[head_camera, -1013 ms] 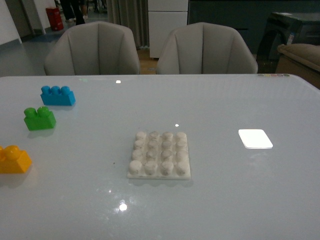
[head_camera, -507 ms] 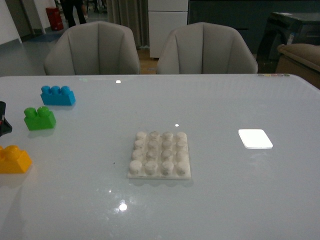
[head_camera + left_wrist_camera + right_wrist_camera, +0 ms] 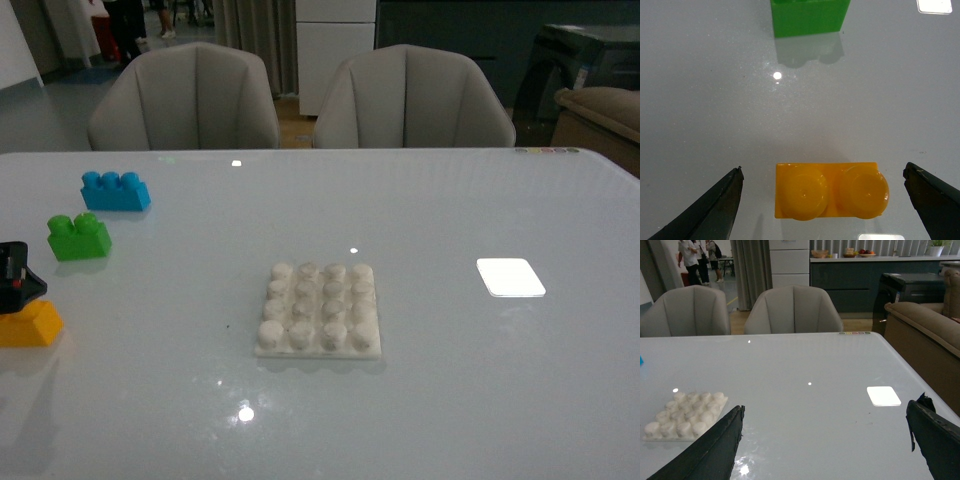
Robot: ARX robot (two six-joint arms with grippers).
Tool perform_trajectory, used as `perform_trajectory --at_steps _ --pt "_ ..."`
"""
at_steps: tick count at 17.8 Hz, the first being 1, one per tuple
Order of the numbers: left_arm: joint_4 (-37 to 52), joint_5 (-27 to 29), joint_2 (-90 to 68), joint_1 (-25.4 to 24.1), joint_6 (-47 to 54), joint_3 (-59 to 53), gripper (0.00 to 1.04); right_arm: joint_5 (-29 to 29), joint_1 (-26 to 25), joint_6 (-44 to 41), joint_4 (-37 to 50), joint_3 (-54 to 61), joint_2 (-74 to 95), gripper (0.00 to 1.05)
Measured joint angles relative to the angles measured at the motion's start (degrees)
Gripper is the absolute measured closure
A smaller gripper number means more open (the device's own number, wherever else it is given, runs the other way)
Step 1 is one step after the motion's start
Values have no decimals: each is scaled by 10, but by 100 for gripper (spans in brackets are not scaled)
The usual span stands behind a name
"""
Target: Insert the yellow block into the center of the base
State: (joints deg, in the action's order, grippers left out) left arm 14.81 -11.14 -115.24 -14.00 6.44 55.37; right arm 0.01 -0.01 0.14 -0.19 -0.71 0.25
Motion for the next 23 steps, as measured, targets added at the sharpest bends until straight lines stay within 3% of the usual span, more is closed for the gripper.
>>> perform_trajectory --at_steps 16,19,23 --pt "15 9 -29 15 0 -8 7 0 0 0 0 0 0 6" --pt "13 9 -29 15 1 -8 35 0 0 0 0 0 0 6" --pt "14 10 -29 15 0 -8 41 0 0 0 0 0 0 6"
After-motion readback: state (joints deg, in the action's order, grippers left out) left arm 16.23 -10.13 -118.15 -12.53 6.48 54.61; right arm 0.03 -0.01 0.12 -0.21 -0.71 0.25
